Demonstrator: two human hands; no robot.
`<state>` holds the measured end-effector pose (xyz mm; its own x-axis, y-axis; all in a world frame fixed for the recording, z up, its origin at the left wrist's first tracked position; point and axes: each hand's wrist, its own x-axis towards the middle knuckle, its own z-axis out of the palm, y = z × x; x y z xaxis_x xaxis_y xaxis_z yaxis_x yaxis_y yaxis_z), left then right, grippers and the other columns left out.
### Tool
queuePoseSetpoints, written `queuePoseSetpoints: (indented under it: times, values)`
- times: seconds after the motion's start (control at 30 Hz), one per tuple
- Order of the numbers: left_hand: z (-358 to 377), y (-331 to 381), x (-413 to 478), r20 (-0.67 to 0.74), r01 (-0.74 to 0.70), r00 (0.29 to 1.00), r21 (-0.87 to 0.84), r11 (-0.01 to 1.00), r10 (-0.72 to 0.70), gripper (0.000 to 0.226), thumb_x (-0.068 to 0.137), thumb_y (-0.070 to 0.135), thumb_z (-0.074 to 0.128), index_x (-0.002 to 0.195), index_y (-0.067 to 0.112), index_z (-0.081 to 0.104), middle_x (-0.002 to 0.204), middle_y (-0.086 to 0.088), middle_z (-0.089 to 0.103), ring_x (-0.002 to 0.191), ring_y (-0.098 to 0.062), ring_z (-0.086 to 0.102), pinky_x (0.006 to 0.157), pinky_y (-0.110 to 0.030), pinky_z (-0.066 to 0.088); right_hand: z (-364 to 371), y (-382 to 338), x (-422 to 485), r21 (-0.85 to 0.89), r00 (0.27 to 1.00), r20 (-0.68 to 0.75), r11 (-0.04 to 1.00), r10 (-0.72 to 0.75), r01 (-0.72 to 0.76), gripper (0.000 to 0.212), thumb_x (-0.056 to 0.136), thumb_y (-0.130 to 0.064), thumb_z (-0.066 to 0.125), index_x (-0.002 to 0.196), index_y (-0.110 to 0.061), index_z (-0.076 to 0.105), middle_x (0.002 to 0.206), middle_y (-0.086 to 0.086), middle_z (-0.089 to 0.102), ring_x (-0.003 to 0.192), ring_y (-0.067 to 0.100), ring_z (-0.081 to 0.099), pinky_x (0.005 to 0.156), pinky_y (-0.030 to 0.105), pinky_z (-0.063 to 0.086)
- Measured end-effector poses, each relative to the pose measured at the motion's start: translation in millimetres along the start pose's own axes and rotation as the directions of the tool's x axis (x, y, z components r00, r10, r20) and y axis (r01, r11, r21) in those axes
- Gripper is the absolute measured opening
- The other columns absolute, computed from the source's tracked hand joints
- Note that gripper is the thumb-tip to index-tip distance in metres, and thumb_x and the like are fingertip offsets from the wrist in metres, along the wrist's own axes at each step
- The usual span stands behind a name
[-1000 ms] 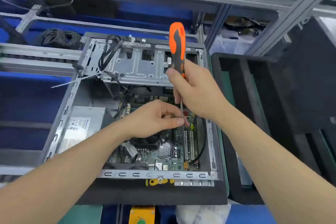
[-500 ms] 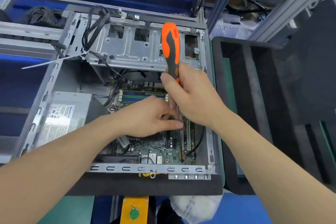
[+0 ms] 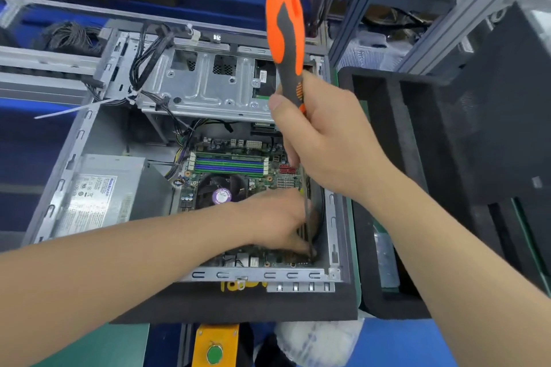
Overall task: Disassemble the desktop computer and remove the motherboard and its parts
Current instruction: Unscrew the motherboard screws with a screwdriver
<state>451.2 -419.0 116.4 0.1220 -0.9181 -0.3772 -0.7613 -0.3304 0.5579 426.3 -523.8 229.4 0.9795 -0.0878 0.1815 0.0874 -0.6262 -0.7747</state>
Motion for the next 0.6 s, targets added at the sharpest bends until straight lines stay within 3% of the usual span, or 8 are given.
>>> queuePoseSetpoints:
  times: [0.1, 0.2, 0.27, 0.33, 0.4, 0.47, 0.53, 0.6]
  values:
    - [-1.8, 0.6, 0.7, 0.005, -0.037, 0.999, -0.079, 0.996, 0.037, 0.026, 0.096, 0.040, 0.067, 0.078, 0.021, 0.064, 0.065, 0.014, 0.052, 0.062, -0.002, 0.049, 0.060, -0.025, 0.040, 1.8, 0.8, -5.8, -0.011, 1.000, 0.026, 1.000, 0.018, -0.017, 0.030, 0.103, -0.031, 0.048, 0.087, -0.005, 0.049, 0.062, 0.015, 0.058, 0.052, 0.025, 0.052, 0.060, 0.044, 0.041]
    - [-7.3, -14.6, -15.3, -0.074, -0.007, 0.997, 0.021, 1.000, 0.009, 0.031, 0.098, 0.049, 0.045, 0.086, 0.023, 0.056, 0.076, 0.000, 0.063, 0.071, -0.020, 0.062, 0.065, -0.035, 0.055, 3.4, 6.9, -12.3, -0.026, 1.000, 0.000, 1.000, 0.014, -0.014, 0.028, 0.103, -0.034, 0.048, 0.085, -0.012, 0.048, 0.058, 0.013, 0.058, 0.052, 0.025, 0.053, 0.060, 0.044, 0.042]
    - [-9.0, -26.9, -25.5, -0.163, 0.049, 0.986, 0.061, 0.997, -0.039, 0.024, 0.099, 0.050, 0.050, 0.085, 0.033, 0.043, 0.075, 0.004, 0.060, 0.069, -0.021, 0.061, 0.063, -0.037, 0.054, 6.6, 12.0, -15.6, -0.045, 1.000, -0.014, 0.999, 0.023, -0.024, 0.024, 0.101, -0.038, 0.045, 0.083, -0.022, 0.045, 0.057, 0.011, 0.059, 0.054, 0.025, 0.055, 0.061, 0.044, 0.042]
    - [-9.5, -32.2, -27.9, -0.232, 0.107, 0.967, -0.005, 0.994, -0.106, 0.036, 0.095, 0.042, 0.065, 0.080, 0.036, 0.033, 0.070, 0.007, 0.054, 0.062, -0.014, 0.055, 0.057, -0.035, 0.047, 11.5, 16.6, -17.8, -0.052, 0.999, -0.018, 0.998, 0.032, -0.033, 0.019, 0.100, -0.041, 0.043, 0.082, -0.033, 0.042, 0.057, 0.010, 0.060, 0.056, 0.026, 0.056, 0.061, 0.045, 0.043]
    - [-8.7, -33.3, -20.9, -0.251, 0.120, 0.960, -0.025, 0.992, -0.122, 0.034, 0.090, 0.026, 0.069, 0.075, 0.035, 0.039, 0.068, 0.007, 0.053, 0.061, -0.009, 0.051, 0.056, -0.034, 0.046, 17.0, 20.8, -19.5, -0.051, 0.999, -0.025, 0.998, 0.038, -0.039, 0.016, 0.100, -0.041, 0.043, 0.084, -0.040, 0.041, 0.057, 0.010, 0.060, 0.057, 0.026, 0.058, 0.059, 0.045, 0.045]
    - [-8.5, -32.7, -15.2, -0.182, 0.109, 0.976, -0.080, 0.991, -0.122, 0.028, 0.086, 0.009, 0.064, 0.073, 0.031, 0.053, 0.069, 0.006, 0.058, 0.063, -0.012, 0.054, 0.058, -0.033, 0.049, 21.4, 24.2, -21.0, -0.049, 0.999, -0.039, 0.998, 0.039, -0.040, 0.013, 0.100, -0.042, 0.043, 0.087, -0.041, 0.043, 0.057, 0.009, 0.060, 0.057, 0.026, 0.058, 0.058, 0.045, 0.046]
    - [-9.2, -34.5, -13.9, -0.130, 0.099, 0.985, -0.108, 0.989, -0.113, 0.020, 0.086, 0.009, 0.066, 0.075, 0.022, 0.057, 0.066, 0.002, 0.057, 0.061, -0.013, 0.054, 0.053, -0.030, 0.045, 23.8, 26.8, -21.8, -0.041, 0.997, -0.061, 0.998, 0.039, -0.041, 0.012, 0.100, -0.042, 0.043, 0.092, -0.033, 0.047, 0.057, 0.011, 0.059, 0.055, 0.026, 0.057, 0.057, 0.044, 0.045]
    - [-11.0, -36.6, -16.5, -0.132, 0.054, 0.989, -0.140, 0.989, -0.072, 0.028, 0.083, 0.016, 0.073, 0.067, 0.021, 0.050, 0.057, 0.005, 0.048, 0.050, -0.010, 0.044, 0.045, -0.022, 0.030, 23.9, 29.1, -22.0, -0.036, 0.996, -0.075, 0.998, 0.044, -0.047, 0.017, 0.100, -0.041, 0.042, 0.091, -0.027, 0.048, 0.056, 0.011, 0.058, 0.054, 0.025, 0.056, 0.057, 0.044, 0.043]
